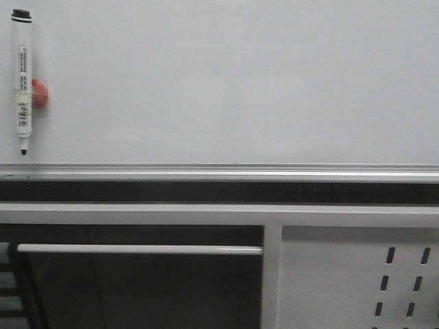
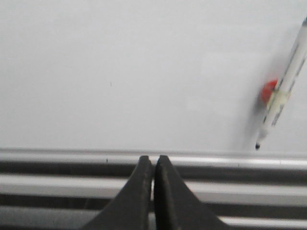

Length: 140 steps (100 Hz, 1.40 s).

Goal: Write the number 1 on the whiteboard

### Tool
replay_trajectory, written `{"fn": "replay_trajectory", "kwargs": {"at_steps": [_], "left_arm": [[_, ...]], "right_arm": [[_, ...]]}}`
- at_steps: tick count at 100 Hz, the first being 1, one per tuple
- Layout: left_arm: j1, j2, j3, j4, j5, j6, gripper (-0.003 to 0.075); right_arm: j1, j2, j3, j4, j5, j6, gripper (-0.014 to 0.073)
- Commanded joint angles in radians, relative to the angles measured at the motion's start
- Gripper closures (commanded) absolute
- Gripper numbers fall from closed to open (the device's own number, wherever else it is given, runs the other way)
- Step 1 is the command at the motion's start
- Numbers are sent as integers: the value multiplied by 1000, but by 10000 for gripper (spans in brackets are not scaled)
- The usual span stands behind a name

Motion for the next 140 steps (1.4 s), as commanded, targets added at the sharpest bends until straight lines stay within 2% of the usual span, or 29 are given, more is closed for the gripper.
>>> {"fn": "replay_trajectory", "kwargs": {"at_steps": [1, 12, 33, 71, 78, 84, 91, 100, 112, 118, 128, 140], "left_arm": [[-4, -27, 22, -2, -196, -8, 738], [-4, -27, 22, -2, -271, -8, 738], [-4, -27, 22, -2, -297, -8, 738], [-4, -27, 22, -19, -313, -8, 738], [-4, -27, 22, -57, -338, -8, 738], [-4, -27, 22, -117, -360, -8, 738], [-9, -27, 12, -189, -370, -37, 738], [-20, -27, -17, -196, -359, -63, 738], [-34, -3, -117, -182, -195, -61, 738], [-43, 28, -177, -136, -125, -58, 738], [-54, 78, -268, -119, -100, -58, 738], [-67, 158, -368, -115, -107, -58, 738]], "right_arm": [[1, -12, 27, -8, -238, -10, 673], [1, -12, 27, -8, -362, -10, 673], [1, -12, 27, -8, -452, -10, 673], [1, -12, 27, -2, -509, -7, 673], [1, -12, 27, 21, -509, 20, 673], [1, -12, 25, 34, -504, 112, 673], [1, -12, -5, 36, -433, 193, 673], [3, -12, -73, 37, -283, 195, 672], [3, -12, -175, 86, -137, 195, 673], [3, -12, -232, 117, -15, 193, 673], [3, -12, -293, 127, 120, 193, 673], [3, -12, -301, 197, 121, 193, 673]]}}
